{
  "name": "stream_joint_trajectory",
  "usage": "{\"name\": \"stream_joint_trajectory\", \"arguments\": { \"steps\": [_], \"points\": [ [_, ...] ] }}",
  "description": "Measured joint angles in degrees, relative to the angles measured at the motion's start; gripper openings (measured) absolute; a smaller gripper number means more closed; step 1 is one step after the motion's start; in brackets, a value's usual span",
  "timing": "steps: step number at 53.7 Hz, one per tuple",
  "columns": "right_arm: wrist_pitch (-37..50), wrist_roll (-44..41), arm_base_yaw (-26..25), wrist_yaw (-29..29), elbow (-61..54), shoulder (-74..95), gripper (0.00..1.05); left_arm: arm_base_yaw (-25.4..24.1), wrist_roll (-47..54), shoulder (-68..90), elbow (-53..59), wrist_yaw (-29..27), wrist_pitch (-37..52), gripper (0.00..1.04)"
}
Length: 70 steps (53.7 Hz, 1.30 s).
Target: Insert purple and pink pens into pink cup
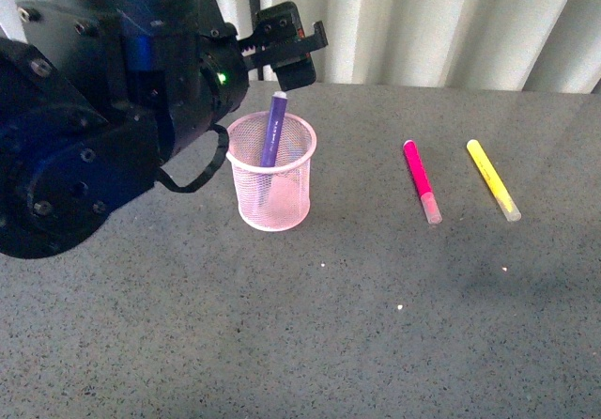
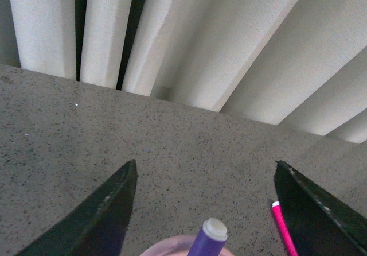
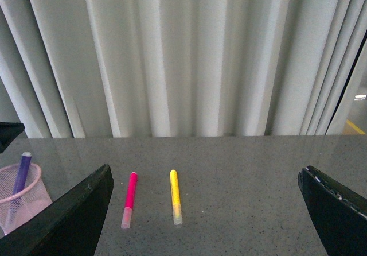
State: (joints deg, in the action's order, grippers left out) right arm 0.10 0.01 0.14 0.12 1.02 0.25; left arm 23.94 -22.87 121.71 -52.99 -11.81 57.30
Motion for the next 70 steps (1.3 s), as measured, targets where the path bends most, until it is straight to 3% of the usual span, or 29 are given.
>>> {"name": "stream_joint_trajectory", "arguments": {
  "steps": [6, 14, 26, 31, 36, 39, 56, 70],
  "points": [
    [0.00, -0.02, 0.00, 0.00, 0.00, 0.00, 0.98, -1.40, 6.10, -10.60, 3.54, 2.82, -13.42, 1.00],
    [0.00, -0.02, 0.00, 0.00, 0.00, 0.00, 0.98, -4.96, 14.78, -28.79, 8.61, 9.07, -37.55, 0.98],
    [0.00, -0.02, 0.00, -0.02, 0.00, 0.00, 0.98, -6.25, 17.99, -35.21, 9.66, 9.03, -42.05, 0.98],
    [0.00, -0.02, 0.00, -0.02, 0.00, 0.00, 0.98, -6.03, 20.63, -33.48, 17.79, -2.16, -19.65, 0.82],
    [0.00, 0.00, 0.00, 0.07, 0.00, 0.00, 0.98, -7.89, 21.62, -35.52, 25.83, -2.99, -3.50, 0.66],
    [0.00, 0.00, 0.00, 0.04, 0.00, 0.00, 0.98, -9.14, 21.79, -38.05, 28.57, -2.27, 0.26, 0.57],
    [0.00, 0.00, 0.00, 0.00, 0.00, 0.00, 0.98, -14.73, 22.34, -51.15, 40.52, 3.06, -0.02, 0.04],
    [0.00, 0.00, 0.00, -0.02, 0.00, 0.00, 0.98, -18.84, 22.47, -62.73, 49.20, 6.93, -3.21, 0.04]
  ]
}}
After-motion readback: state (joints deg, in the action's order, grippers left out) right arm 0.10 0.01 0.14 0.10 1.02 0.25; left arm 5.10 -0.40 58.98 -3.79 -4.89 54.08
